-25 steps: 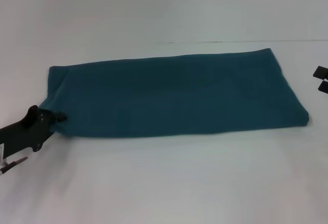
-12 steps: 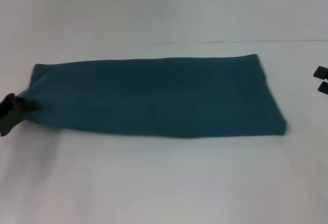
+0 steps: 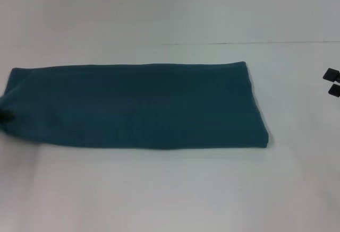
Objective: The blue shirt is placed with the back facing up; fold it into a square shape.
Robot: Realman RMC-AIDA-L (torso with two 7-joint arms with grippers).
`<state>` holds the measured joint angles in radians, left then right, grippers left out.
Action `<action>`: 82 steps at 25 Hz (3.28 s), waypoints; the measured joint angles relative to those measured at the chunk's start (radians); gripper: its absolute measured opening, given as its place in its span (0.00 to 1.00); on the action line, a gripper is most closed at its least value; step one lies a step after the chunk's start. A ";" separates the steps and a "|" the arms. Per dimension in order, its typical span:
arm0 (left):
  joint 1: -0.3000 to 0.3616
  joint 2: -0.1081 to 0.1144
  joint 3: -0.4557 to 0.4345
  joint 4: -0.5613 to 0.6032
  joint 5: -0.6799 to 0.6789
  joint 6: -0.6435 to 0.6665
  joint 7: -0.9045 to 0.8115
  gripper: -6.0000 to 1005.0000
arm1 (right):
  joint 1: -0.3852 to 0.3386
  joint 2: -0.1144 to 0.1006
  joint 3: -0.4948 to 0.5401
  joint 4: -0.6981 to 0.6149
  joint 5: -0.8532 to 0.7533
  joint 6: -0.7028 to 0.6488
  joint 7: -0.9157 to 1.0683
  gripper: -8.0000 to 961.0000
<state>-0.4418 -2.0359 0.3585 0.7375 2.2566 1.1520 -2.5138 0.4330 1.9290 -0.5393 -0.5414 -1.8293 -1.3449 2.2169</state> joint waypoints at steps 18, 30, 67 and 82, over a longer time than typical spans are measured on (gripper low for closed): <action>-0.194 -0.028 0.077 0.138 -0.155 0.283 0.113 0.03 | -0.001 -0.003 -0.002 0.012 -0.001 0.015 -0.010 0.70; -0.305 -0.096 0.358 0.144 -0.219 0.239 0.118 0.03 | -0.001 0.002 -0.004 0.021 -0.001 0.015 -0.011 0.70; -0.301 -0.131 0.844 0.062 -0.572 -0.036 0.312 0.47 | 0.008 -0.003 -0.005 0.040 -0.072 0.040 -0.008 0.70; -0.071 -0.030 0.308 -0.019 -0.361 0.408 -0.007 0.81 | 0.216 -0.064 -0.059 -0.046 -0.405 -0.087 0.134 0.70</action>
<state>-0.5130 -2.0654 0.6662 0.7187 1.8959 1.5598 -2.5208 0.6489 1.8654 -0.5979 -0.5877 -2.2342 -1.4319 2.3511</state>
